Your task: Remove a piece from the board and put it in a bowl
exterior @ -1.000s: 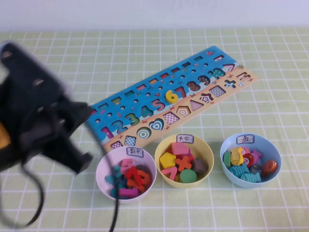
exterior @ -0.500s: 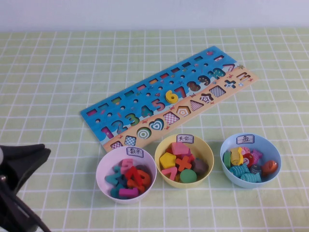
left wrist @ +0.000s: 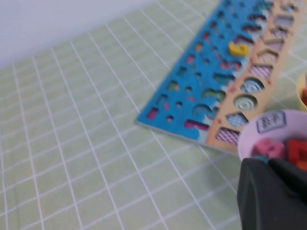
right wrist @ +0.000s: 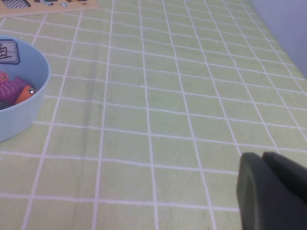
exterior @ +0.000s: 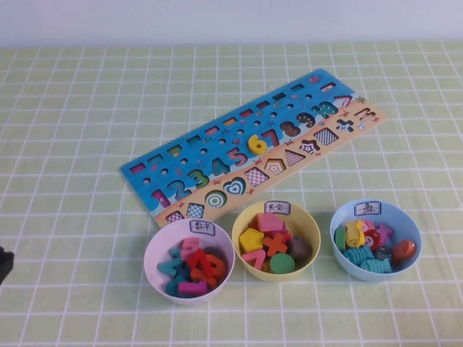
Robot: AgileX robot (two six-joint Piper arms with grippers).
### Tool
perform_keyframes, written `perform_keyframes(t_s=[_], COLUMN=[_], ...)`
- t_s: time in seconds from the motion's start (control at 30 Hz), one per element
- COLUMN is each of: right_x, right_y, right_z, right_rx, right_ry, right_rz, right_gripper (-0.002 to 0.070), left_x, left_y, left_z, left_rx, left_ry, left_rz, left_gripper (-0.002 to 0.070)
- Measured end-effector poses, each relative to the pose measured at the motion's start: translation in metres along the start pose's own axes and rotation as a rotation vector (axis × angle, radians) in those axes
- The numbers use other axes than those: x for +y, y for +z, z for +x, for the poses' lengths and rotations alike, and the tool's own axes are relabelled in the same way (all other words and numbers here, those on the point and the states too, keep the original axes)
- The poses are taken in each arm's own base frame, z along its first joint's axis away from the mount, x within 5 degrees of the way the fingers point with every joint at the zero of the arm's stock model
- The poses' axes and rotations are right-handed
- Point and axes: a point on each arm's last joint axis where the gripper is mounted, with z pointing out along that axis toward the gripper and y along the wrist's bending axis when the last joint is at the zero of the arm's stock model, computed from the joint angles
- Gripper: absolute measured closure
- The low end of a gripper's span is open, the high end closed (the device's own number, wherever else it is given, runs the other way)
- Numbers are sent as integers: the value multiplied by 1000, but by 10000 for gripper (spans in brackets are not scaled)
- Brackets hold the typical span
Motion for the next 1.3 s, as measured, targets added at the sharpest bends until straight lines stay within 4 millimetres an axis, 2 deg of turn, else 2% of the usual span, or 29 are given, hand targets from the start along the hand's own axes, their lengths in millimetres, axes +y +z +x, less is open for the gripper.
perform_keyframes(t_s=[0.3,0.5,0.8,1.3], right_x=[0,0,0,0], right_y=[0,0,0,0], right_z=[0,0,0,0], right_rx=[0,0,0,0], right_ry=[0,0,0,0], right_rz=[0,0,0,0], right_gripper=[694,694,694,694], left_x=[-7,-10,-14,-15], left_y=[8,15,19,19], left_z=[83,110,126,126], left_rx=[-199,-189,-28,-29], left_ry=[-210,-178,-186,-190], left_rz=[-182,-264,-230,-226], left_gripper=[678,678,678,678])
